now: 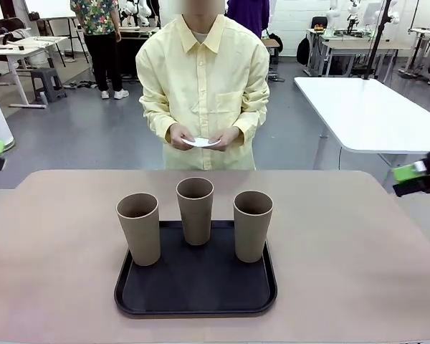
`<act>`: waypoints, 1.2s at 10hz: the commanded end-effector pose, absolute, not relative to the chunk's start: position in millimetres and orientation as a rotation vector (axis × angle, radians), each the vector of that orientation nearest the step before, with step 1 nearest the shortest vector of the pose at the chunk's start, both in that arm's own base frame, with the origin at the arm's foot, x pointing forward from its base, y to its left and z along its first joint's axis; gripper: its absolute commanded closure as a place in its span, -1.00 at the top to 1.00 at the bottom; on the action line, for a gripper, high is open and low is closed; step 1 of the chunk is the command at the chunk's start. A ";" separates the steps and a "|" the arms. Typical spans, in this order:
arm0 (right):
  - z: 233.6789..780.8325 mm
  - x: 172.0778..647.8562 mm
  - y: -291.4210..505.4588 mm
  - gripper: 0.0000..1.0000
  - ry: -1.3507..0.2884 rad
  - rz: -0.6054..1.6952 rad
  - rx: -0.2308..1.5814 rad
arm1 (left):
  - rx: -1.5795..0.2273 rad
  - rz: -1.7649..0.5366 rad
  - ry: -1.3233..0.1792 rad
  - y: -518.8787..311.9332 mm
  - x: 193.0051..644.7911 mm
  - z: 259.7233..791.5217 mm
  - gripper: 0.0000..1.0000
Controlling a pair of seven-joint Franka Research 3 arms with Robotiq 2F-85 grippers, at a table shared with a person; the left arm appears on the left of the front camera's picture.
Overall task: Place coasters on the table and set cups on them.
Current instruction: Pick up one Reusable plastic cup and place it on a coaster set by the human.
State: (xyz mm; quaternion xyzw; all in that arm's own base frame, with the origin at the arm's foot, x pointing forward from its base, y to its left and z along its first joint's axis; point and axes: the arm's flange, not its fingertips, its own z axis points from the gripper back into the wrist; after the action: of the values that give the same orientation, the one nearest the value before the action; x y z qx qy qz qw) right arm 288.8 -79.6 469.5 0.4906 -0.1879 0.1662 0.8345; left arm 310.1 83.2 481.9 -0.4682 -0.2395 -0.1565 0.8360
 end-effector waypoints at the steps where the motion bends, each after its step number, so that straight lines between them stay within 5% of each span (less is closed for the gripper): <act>1: 421.0 257.6 -72.8 1.00 -0.347 0.300 1.065 | -0.972 -0.295 -0.357 96.5 312.7 448.7 1.00; 12: 393.6 245.4 -110.6 1.00 -0.354 0.209 1.117 | -1.059 -0.104 -0.334 122.3 306.2 431.1 1.00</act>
State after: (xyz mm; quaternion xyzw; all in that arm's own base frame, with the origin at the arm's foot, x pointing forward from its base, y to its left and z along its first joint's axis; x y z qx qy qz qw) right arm 262.1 -142.1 403.1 0.5180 -0.1495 0.0772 0.8387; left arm 305.9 121.0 431.5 -0.4980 -0.1552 -0.0480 0.8518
